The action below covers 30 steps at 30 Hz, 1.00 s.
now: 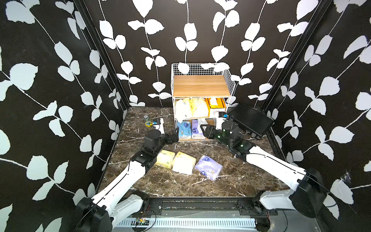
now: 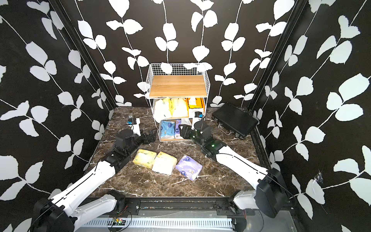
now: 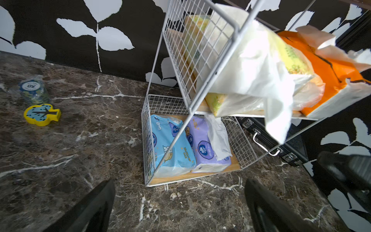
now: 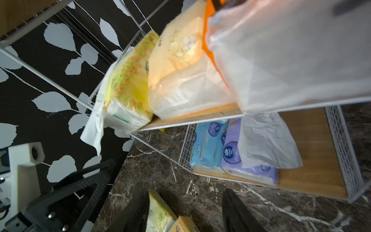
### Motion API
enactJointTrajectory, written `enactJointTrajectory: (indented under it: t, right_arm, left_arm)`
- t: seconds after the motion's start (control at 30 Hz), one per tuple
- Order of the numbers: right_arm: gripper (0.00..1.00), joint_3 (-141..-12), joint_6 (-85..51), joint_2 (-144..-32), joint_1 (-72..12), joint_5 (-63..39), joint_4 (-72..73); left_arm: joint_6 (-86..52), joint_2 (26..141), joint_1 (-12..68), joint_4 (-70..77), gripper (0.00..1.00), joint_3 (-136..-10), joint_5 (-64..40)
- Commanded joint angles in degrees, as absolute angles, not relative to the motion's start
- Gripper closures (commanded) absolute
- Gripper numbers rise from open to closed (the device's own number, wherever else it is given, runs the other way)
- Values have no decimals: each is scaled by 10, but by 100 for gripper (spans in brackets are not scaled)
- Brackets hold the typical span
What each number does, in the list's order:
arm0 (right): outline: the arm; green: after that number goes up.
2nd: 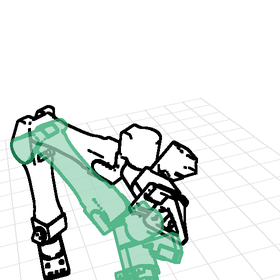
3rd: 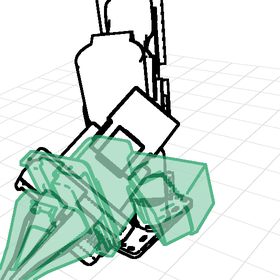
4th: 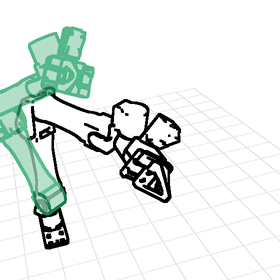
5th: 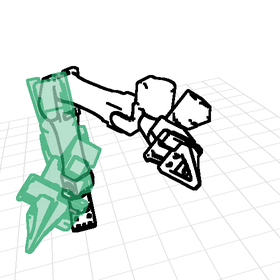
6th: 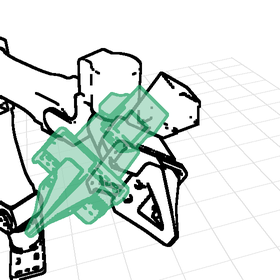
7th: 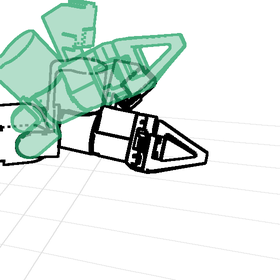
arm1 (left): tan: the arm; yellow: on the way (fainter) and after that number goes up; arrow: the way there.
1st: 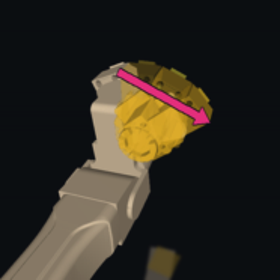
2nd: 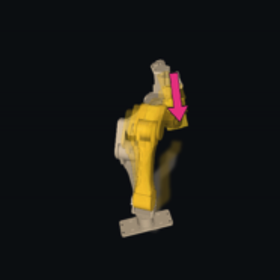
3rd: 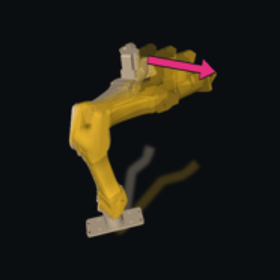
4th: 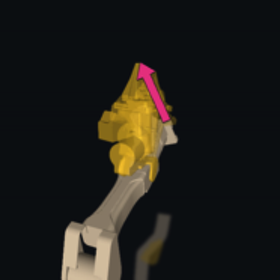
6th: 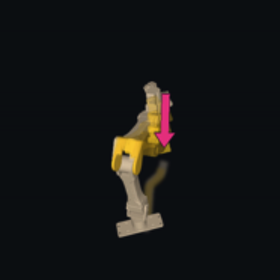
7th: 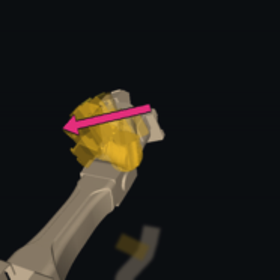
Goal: Remove the tissue boxes from the shelf
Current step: Adjust the box of tissues at the center of the board, then pick up a box of tissues from the shelf.
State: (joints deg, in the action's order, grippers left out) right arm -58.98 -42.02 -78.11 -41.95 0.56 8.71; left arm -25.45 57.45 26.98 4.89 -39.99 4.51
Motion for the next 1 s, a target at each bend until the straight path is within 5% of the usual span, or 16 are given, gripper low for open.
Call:
enactJointTrajectory:
  t: [0.0, 0.43, 0.97]
  right_arm:
    - [42, -654, -427, -801, -446, 57, 174]
    - [43, -744, -378, -894, -456, 100, 164]
    - [43, -828, -359, -988, -455, 92, 146]
  left_arm:
    - [-208, 565, 273, 13, 1, -413, 62]
    - [-85, 595, 272, -115, 1, -580, 14]
    - [-101, 587, 235, -34, 1, -545, -22]
